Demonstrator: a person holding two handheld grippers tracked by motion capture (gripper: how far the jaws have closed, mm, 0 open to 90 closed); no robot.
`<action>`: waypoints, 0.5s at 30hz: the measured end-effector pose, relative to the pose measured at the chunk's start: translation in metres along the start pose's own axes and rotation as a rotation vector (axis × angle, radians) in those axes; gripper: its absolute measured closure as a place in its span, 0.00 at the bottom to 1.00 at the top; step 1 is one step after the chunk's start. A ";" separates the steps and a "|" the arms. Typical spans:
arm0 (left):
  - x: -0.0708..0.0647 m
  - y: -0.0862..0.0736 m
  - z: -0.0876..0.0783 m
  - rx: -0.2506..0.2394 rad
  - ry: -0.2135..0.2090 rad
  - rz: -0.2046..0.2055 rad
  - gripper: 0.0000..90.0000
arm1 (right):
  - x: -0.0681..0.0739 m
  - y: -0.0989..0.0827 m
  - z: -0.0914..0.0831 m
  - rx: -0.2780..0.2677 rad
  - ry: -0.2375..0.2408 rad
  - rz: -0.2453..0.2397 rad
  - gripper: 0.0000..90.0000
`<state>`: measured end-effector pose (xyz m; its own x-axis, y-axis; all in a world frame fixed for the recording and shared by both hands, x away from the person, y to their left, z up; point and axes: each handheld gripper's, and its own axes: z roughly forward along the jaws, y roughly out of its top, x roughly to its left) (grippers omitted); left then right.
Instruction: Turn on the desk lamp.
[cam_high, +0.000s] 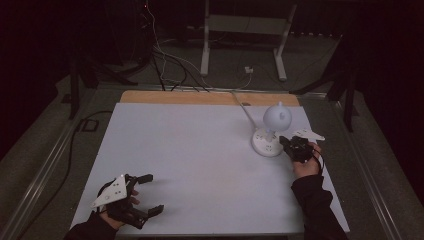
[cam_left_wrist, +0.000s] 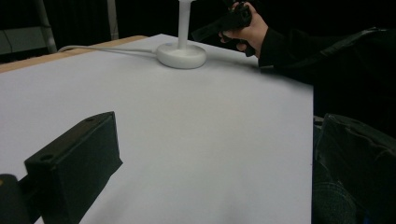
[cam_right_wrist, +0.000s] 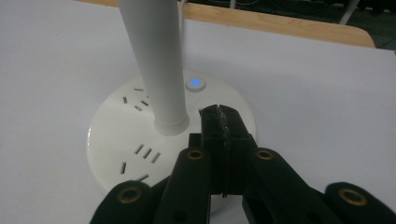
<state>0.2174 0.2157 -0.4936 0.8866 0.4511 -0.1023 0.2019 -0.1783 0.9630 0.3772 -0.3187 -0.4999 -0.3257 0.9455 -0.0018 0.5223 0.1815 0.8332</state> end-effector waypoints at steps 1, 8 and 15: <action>0.000 0.000 0.000 0.001 0.000 -0.001 0.00 | 0.000 -0.001 0.001 0.002 -0.003 -0.003 1.00; 0.000 0.000 0.000 0.000 0.000 -0.002 0.00 | 0.001 -0.004 0.003 0.007 -0.002 0.003 1.00; 0.001 0.000 0.000 -0.002 0.001 -0.001 0.00 | 0.001 -0.005 0.005 0.015 -0.008 -0.001 1.00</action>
<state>0.2177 0.2161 -0.4937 0.8861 0.4518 -0.1035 0.2024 -0.1763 0.9633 0.3782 -0.3176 -0.5068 -0.3196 0.9475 -0.0071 0.5336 0.1862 0.8250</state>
